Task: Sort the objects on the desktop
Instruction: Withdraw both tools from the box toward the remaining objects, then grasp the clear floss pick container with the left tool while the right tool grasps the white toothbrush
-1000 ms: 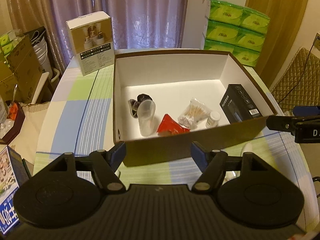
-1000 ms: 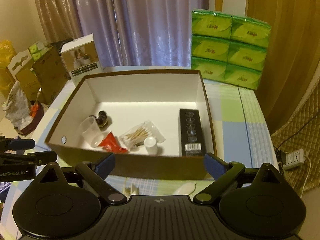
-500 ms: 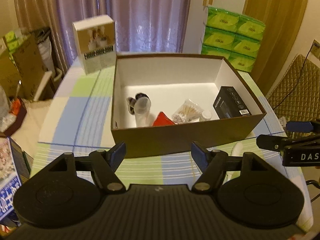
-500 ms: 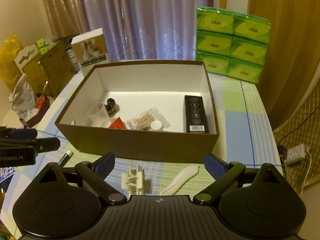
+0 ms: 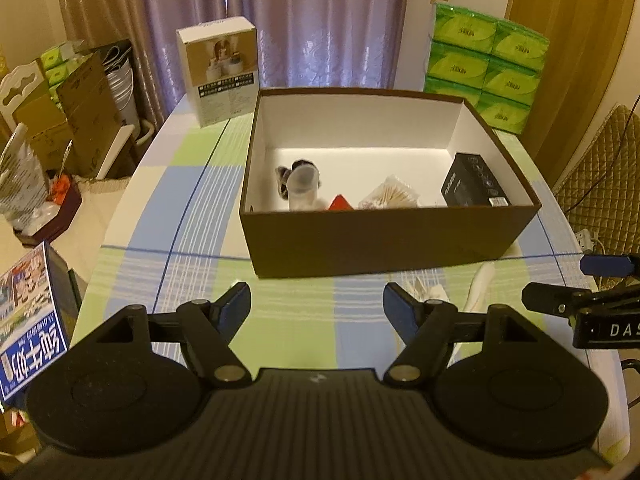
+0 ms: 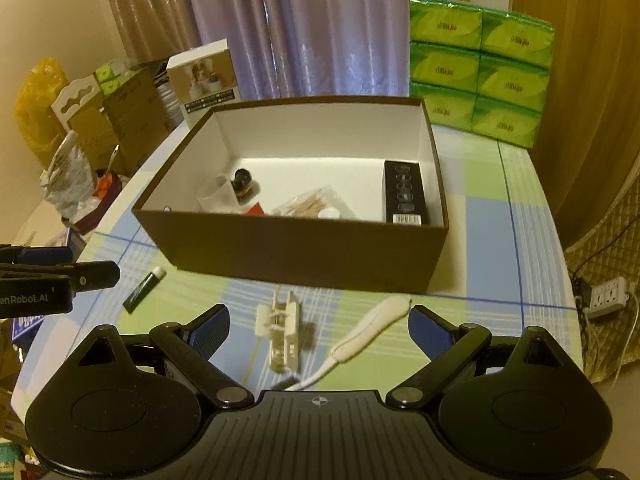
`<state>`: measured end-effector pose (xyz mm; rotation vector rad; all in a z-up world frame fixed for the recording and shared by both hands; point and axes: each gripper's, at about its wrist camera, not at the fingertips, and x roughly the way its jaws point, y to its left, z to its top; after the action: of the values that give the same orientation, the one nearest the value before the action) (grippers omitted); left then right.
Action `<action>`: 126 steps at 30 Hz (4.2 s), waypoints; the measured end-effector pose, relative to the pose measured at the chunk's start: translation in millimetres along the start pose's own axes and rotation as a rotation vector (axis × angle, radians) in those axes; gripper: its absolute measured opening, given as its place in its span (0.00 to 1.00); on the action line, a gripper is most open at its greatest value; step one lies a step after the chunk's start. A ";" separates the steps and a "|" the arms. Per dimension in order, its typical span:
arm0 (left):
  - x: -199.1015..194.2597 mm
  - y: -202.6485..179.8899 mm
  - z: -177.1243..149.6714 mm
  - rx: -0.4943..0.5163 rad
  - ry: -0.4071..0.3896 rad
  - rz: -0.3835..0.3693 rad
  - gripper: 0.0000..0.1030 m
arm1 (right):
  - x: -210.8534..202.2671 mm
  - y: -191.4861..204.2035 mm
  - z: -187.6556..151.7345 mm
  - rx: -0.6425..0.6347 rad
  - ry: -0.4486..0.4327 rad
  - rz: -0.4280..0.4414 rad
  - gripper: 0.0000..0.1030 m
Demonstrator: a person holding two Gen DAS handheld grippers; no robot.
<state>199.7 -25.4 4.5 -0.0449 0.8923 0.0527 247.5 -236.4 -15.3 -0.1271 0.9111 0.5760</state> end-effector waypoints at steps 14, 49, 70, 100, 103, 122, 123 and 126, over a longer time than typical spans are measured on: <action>-0.9 0.2 -39.0 -0.026 0.066 0.005 0.68 | -0.4 -9.4 -42.1 0.016 0.061 -0.002 0.91; 27.9 13.0 -99.2 0.076 0.171 -0.100 0.70 | 25.2 -4.3 -93.1 0.106 0.192 -0.099 0.91; 80.3 -21.5 -95.7 0.224 0.189 -0.155 0.81 | 34.0 -24.7 -95.9 0.195 0.234 -0.149 0.91; 104.5 24.3 -94.3 0.387 0.145 -0.158 0.82 | 55.9 -32.2 -79.9 0.236 0.211 -0.103 0.91; 111.9 23.6 -87.2 0.370 0.136 -0.149 0.81 | 61.7 -33.0 -69.9 0.234 0.167 -0.104 0.91; 125.3 35.4 -70.9 0.269 0.150 -0.079 0.81 | 136.8 -31.5 -42.9 0.129 0.075 -0.207 0.42; 124.9 35.2 -70.7 0.266 0.151 -0.080 0.81 | 136.7 -29.7 -44.6 0.094 0.074 -0.208 0.32; 124.7 35.1 -70.7 0.262 0.151 -0.082 0.81 | 132.7 -29.7 -50.4 0.025 0.076 -0.178 0.25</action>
<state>220.5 8.7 -137.6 0.1613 1.0412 -0.1459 290.2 -223.3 -153.3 -0.2066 0.9696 0.3970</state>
